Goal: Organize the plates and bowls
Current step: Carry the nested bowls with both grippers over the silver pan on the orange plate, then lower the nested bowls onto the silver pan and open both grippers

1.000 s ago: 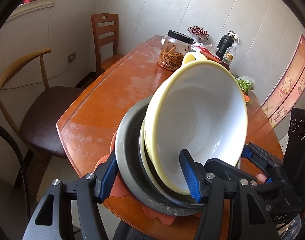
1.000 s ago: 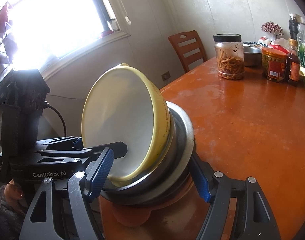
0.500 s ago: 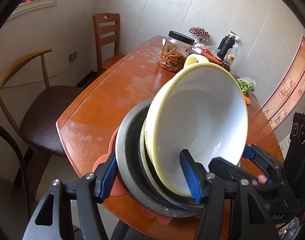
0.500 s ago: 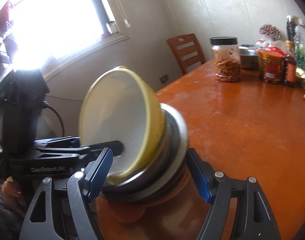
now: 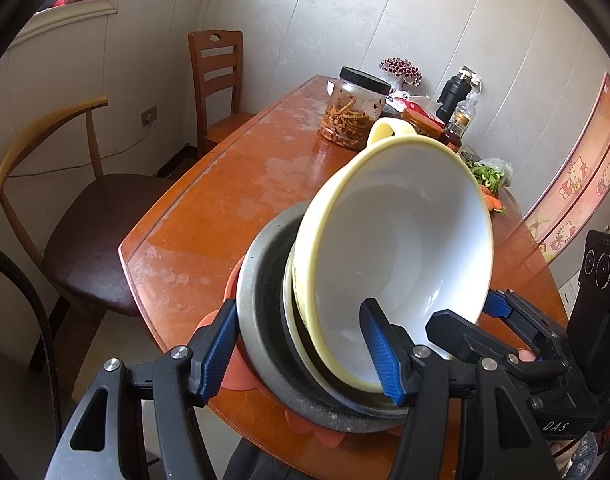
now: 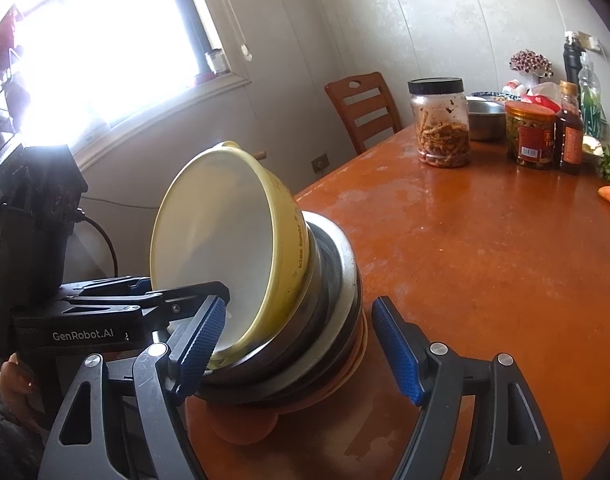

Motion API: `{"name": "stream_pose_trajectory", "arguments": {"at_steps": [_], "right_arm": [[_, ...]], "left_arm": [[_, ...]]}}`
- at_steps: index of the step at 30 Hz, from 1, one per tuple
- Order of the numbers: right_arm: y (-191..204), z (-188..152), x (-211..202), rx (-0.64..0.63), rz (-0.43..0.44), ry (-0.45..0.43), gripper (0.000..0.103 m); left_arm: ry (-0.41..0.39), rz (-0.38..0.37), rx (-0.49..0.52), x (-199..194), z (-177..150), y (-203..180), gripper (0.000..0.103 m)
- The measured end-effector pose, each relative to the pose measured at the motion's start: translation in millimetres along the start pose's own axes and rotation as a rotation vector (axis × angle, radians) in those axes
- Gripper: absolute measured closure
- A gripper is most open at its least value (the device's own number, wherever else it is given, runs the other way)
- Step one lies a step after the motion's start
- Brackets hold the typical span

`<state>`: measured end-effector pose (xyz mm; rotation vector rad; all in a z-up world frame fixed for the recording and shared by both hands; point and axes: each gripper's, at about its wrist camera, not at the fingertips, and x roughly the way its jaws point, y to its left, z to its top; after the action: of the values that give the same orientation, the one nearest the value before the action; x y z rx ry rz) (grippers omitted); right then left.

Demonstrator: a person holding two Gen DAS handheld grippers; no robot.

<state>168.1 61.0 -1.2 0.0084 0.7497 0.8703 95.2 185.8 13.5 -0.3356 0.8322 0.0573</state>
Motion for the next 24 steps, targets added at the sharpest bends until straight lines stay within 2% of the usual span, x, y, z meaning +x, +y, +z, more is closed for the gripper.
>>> {"name": "stream_pose_trajectory", "arguments": {"at_steps": [14, 19, 24], "right_arm": [[-1.1, 1.1, -4.7, 0.009, 0.017, -0.021, 0.023], [-1.9, -1.0, -6.2, 0.023, 0.022, -0.020, 0.022], [2.7, -4.9, -8.9, 0.009, 0.012, -0.006, 0.022]], "left_arm": [[-0.011, 0.027, -0.016, -9.7, -2.2, 8.2, 0.037], [-0.019, 0.012, -0.031, -15.3, -2.5, 14.2, 0.030], [0.003, 0.004, -0.029, -11.3, -2.5, 13.3, 0.029]]}}
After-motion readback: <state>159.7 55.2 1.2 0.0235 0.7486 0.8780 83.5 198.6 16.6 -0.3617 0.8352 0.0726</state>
